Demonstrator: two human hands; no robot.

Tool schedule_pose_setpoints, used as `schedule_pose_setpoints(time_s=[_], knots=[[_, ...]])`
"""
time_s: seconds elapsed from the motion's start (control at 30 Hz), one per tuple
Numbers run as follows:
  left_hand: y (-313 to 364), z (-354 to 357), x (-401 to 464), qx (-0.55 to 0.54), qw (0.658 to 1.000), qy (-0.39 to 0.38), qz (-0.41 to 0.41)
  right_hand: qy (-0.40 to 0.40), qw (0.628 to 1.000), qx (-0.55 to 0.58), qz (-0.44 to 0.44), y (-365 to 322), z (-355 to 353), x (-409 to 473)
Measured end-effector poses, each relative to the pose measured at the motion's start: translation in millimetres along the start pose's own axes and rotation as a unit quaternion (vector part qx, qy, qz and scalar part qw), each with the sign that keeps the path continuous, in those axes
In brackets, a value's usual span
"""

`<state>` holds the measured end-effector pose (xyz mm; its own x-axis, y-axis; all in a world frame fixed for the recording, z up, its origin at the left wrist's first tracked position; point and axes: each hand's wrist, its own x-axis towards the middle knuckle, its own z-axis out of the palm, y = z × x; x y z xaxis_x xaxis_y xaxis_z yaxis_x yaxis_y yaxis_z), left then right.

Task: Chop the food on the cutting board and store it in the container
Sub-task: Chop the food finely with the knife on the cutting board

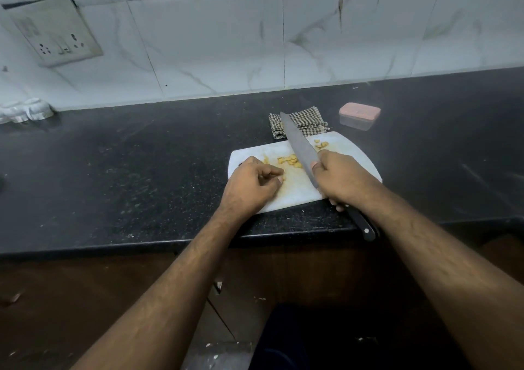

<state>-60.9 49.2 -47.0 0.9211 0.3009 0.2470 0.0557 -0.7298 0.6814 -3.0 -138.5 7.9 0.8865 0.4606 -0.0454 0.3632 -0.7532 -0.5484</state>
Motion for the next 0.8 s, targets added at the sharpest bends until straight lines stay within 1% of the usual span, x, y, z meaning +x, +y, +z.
schedule_pose_setpoints(time_s=[0.07,0.13,0.27,0.47,0.53,0.7,0.8], knots=[[0.7,-1.0,-0.4,-0.010,1.000,0.002,-0.007,-0.007,0.999,0.030,-0.015,8.1,5.0,6.1],[2.1,-2.1,-1.5,-0.024,1.000,0.009,-0.017,-0.026,0.996,0.085,-0.027,15.9,8.4,8.9],[0.4,-1.1,-3.0,-0.043,0.999,0.013,-0.025,-0.068,0.975,0.208,-0.046,27.4,9.4,10.0],[-2.1,-2.6,1.0,-0.084,0.996,0.012,-0.025,-0.054,0.968,0.238,-0.062,35.4,11.8,7.6],[-2.1,-3.1,5.4,-0.061,0.998,0.011,-0.012,-0.051,0.967,0.241,-0.066,36.0,11.9,7.5],[-11.2,-5.4,26.6,0.069,0.997,0.018,0.021,-0.047,0.966,0.244,-0.067,36.8,13.2,7.2],[-16.5,-3.7,33.3,0.112,0.992,0.043,0.034,-0.045,0.964,0.255,-0.061,37.1,14.0,8.3]])
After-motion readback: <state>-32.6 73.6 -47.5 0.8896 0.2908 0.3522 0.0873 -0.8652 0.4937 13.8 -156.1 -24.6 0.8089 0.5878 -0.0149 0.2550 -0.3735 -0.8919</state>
